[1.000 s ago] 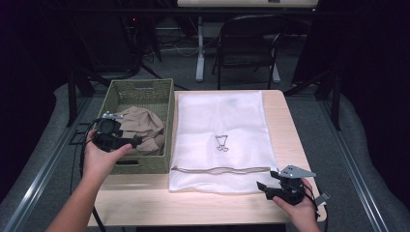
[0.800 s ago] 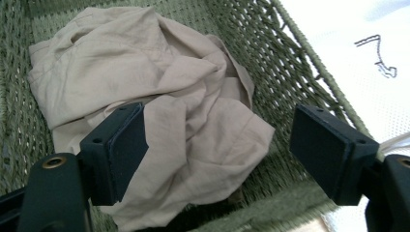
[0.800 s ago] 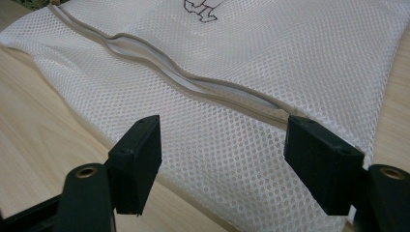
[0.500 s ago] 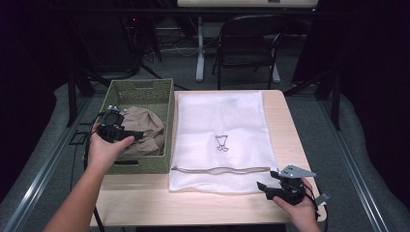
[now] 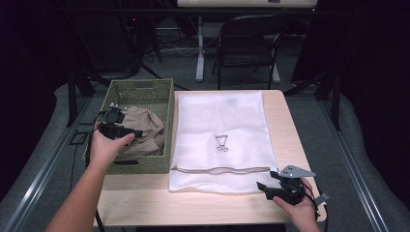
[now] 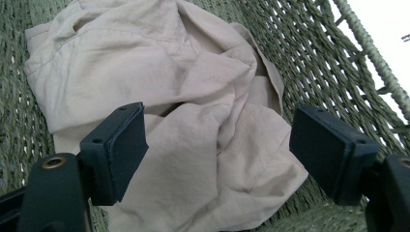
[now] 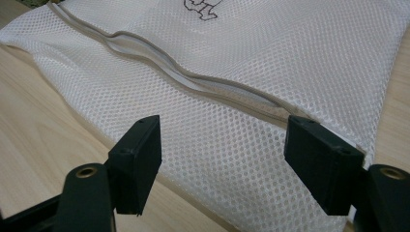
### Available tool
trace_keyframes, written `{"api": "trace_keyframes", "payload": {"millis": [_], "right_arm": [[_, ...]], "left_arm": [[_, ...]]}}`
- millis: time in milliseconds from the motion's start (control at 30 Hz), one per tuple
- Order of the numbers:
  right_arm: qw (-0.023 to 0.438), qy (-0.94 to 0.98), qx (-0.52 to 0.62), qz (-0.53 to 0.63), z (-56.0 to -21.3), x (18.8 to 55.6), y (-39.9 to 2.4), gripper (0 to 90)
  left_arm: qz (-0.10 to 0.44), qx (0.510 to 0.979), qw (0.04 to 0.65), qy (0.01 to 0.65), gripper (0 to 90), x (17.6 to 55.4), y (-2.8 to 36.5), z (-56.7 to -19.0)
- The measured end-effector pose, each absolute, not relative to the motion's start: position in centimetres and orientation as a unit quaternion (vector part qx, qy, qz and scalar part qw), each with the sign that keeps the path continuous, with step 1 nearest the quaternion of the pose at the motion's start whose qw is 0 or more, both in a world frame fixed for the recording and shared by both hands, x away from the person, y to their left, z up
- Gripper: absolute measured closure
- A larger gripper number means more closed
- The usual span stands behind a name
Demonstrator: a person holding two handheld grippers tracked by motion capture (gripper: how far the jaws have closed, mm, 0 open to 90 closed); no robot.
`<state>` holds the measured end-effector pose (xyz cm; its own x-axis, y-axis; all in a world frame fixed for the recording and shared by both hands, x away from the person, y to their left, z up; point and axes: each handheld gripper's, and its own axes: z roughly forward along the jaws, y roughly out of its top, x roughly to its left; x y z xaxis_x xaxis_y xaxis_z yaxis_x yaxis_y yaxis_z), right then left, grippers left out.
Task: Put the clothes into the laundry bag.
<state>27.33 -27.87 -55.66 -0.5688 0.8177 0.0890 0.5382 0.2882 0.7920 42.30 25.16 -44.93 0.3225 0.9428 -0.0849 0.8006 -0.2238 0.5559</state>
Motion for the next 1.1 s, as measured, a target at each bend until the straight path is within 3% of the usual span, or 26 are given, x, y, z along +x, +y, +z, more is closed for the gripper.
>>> {"api": "trace_keyframes", "payload": {"millis": [1100], "right_arm": [[0.169, 0.784, 0.433, 0.412, -55.8, 27.4, -27.9, 29.0]], "left_arm": [[0.115, 0.772, 0.216, 0.587, 18.7, 44.6, 25.2, -46.9]]}}
